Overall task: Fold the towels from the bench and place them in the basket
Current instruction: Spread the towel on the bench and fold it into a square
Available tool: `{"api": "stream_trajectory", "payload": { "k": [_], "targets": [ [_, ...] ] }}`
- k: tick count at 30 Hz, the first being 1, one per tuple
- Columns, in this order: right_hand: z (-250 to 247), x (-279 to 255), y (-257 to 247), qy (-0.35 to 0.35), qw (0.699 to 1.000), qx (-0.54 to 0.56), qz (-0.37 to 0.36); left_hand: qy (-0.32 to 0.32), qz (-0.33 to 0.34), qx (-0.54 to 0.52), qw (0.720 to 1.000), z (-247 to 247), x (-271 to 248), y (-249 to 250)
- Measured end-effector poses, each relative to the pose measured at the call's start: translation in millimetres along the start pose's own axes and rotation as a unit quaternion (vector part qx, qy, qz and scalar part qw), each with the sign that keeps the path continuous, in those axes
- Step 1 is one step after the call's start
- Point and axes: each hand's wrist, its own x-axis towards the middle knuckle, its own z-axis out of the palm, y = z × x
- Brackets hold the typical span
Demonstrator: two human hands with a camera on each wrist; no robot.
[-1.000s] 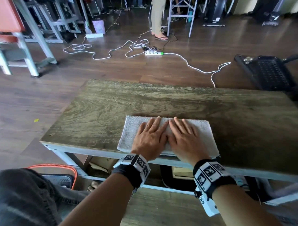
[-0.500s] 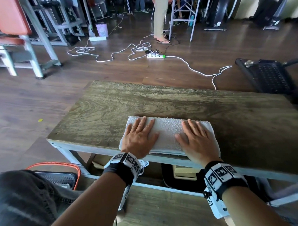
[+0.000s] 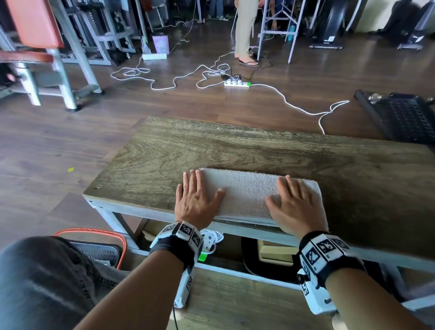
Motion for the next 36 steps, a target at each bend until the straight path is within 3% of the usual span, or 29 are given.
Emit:
{"api": "stream_trajectory", "payload": {
  "k": [3,5,8,19,22,24,28,31,32,33,36],
  "targets": [
    [-8,6,-23,0.027,0.999,0.029,0.005,-0.008,-0.022,-0.016,1.0,-1,2,0],
    [-5,8,-37,0.06,0.995,0.072,-0.044,-0.013,-0.029,-0.026,0.999,-3,3,0],
    [13,4,-46,0.044,0.991,0.062,-0.113,-0.006,-0.037,-0.051,0.998,-6,3,-1],
    [22,4,-40,0.009,0.994,0.023,-0.11,0.108,-0.09,-0.072,0.987,1,7,5],
    [16,4,-37,-0.015,0.989,0.052,-0.136,0.065,-0.128,-0.02,0.989,-12,4,18],
    [8,1,-35,-0.004,0.981,0.128,-0.146,0.023,-0.143,0.006,0.989,-29,6,29],
    [-16,-11,-31,0.045,0.95,0.287,-0.117,-0.058,-0.108,-0.047,0.991,-73,11,53],
    [-34,-17,-24,0.048,0.914,0.397,-0.065,-0.013,-0.039,-0.063,0.997,-102,8,87],
    [-41,-20,-23,0.038,0.889,0.455,-0.04,0.003,-0.011,-0.082,0.997,-109,5,101],
    [-47,-20,-21,0.021,0.851,0.525,-0.009,-0.009,0.025,-0.132,0.991,-115,1,116],
    [-56,-14,-7,-0.025,0.709,0.7,0.088,-0.167,0.11,-0.319,0.926,-116,-12,149]
  ]
}}
